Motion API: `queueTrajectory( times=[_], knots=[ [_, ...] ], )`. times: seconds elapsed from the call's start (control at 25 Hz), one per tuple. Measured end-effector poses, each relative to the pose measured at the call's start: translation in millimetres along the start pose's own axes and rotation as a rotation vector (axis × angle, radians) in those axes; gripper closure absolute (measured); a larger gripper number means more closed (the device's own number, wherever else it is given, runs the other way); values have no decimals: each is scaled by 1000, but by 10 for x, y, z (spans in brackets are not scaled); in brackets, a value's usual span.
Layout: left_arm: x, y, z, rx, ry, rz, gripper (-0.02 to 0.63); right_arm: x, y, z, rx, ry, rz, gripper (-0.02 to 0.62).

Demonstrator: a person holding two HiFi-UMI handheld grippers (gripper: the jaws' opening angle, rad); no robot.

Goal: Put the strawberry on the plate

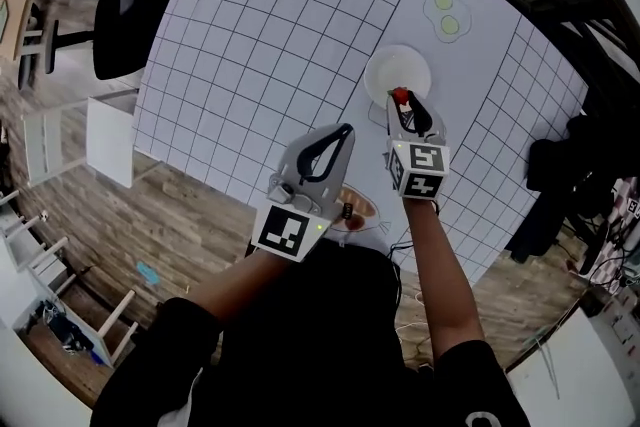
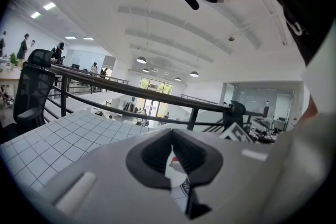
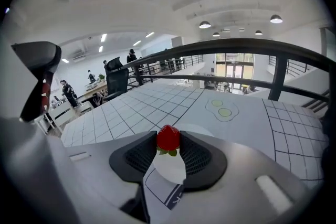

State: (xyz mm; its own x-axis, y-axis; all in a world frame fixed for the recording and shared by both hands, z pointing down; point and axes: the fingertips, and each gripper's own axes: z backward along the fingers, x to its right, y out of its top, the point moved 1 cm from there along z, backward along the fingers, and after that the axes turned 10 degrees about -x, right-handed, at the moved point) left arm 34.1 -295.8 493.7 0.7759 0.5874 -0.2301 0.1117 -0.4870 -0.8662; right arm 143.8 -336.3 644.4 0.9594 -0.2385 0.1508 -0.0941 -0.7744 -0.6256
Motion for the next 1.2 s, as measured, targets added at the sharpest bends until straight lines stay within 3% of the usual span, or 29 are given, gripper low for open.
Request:
queueTrajectory(
  times=[0.48,0.76,1.2],
  knots=[
    [63,-160,119,-37,11,36,598,180,-217,-481,-86,-35,10,463],
    [284,-202,142,-44,-30,42,598,209,-341,-636,-124,-28,-2,462],
    [239,-304,240,-76,11,58,598,209,-485,-708,-180,-57,37,460]
  ],
)
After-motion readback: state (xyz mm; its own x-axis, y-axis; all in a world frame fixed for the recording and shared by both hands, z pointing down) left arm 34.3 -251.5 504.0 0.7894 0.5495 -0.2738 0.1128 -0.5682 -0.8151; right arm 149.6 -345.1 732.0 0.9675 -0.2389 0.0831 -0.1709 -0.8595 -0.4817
